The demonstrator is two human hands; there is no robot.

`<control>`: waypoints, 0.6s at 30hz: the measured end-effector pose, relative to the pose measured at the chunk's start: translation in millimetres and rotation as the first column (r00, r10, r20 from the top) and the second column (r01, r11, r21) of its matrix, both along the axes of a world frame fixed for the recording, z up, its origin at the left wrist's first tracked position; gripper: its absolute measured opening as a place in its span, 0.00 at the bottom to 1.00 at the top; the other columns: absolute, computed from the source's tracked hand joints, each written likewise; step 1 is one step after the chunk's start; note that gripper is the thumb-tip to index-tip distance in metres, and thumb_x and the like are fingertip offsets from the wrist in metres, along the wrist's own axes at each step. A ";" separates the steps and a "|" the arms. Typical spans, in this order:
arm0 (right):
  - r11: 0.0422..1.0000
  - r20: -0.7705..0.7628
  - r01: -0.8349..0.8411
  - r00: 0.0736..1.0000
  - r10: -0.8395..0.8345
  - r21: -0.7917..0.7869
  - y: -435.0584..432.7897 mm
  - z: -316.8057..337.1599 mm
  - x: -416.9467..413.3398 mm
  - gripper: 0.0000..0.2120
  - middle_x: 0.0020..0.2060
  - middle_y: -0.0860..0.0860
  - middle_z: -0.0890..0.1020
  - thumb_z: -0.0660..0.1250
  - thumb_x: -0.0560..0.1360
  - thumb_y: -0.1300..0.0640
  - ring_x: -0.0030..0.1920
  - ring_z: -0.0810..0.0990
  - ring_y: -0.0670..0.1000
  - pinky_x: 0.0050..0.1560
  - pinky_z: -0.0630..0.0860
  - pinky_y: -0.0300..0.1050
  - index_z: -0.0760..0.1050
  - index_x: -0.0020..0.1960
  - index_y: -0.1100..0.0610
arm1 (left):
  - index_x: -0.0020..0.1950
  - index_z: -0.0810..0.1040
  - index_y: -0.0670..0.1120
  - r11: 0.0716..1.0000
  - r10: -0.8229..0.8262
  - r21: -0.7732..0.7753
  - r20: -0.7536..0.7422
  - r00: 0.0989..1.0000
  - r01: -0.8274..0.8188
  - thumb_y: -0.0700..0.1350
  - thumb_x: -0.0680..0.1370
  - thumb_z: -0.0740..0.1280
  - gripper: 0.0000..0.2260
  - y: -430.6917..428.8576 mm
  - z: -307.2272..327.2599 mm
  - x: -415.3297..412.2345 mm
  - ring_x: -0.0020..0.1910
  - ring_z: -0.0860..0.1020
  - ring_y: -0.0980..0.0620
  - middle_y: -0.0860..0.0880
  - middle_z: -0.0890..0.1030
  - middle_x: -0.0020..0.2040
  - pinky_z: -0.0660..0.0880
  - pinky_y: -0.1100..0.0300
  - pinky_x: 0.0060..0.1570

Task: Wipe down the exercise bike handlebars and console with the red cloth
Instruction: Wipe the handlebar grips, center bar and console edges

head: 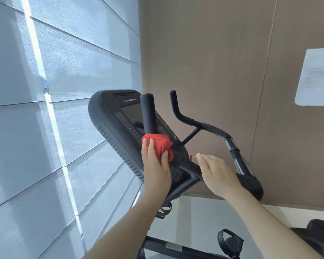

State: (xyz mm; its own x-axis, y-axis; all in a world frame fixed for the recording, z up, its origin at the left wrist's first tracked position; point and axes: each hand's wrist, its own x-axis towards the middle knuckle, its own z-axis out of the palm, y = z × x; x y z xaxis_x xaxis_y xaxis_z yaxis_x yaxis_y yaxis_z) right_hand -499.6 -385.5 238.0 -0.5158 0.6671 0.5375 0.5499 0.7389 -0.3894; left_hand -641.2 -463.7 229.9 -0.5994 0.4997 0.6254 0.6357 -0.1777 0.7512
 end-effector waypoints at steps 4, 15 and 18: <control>0.999 -0.019 0.014 1.000 -0.014 0.030 2.6 -1.0 -1.0 0.29 0.36 0.49 0.77 0.38 0.76 0.38 0.38 0.76 0.50 0.42 0.76 0.51 0.71 0.39 0.54 | 0.73 0.62 0.45 0.999 -0.005 -0.054 -0.020 1.000 0.004 0.45 0.81 0.58 0.21 -3.0 -8.1 13.0 0.75 0.53 0.56 0.53 0.52 0.77 0.50 0.77 0.62; 1.000 -0.073 0.006 0.997 -0.007 -0.010 4.5 -1.7 3.7 0.28 0.49 0.56 0.81 0.42 0.80 0.44 0.50 0.78 0.54 0.50 0.74 0.49 0.77 0.51 0.58 | 0.70 0.70 0.46 0.993 -0.085 -0.109 -0.385 0.919 0.046 0.39 0.80 0.61 0.18 -11.1 -24.7 6.0 0.74 0.59 0.50 0.50 0.66 0.72 0.61 0.53 0.71; 1.000 -0.089 0.013 0.996 -0.014 -0.018 3.9 -3.4 4.6 0.28 0.50 0.56 0.81 0.43 0.80 0.45 0.51 0.78 0.55 0.49 0.72 0.46 0.77 0.52 0.59 | 0.67 0.73 0.47 0.989 -0.142 -0.087 -0.419 0.897 0.117 0.37 0.79 0.61 0.17 -24.1 -32.9 -3.4 0.69 0.67 0.54 0.54 0.70 0.69 0.63 0.63 0.68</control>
State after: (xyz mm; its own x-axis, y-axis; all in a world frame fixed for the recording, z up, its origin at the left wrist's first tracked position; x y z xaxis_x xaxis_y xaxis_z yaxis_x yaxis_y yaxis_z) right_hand -494.9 -381.6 234.6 -0.4573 0.6832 0.5692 0.5224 0.7244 -0.4498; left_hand -644.6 -487.8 197.0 -0.2121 0.5978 0.7731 0.8700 -0.2447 0.4279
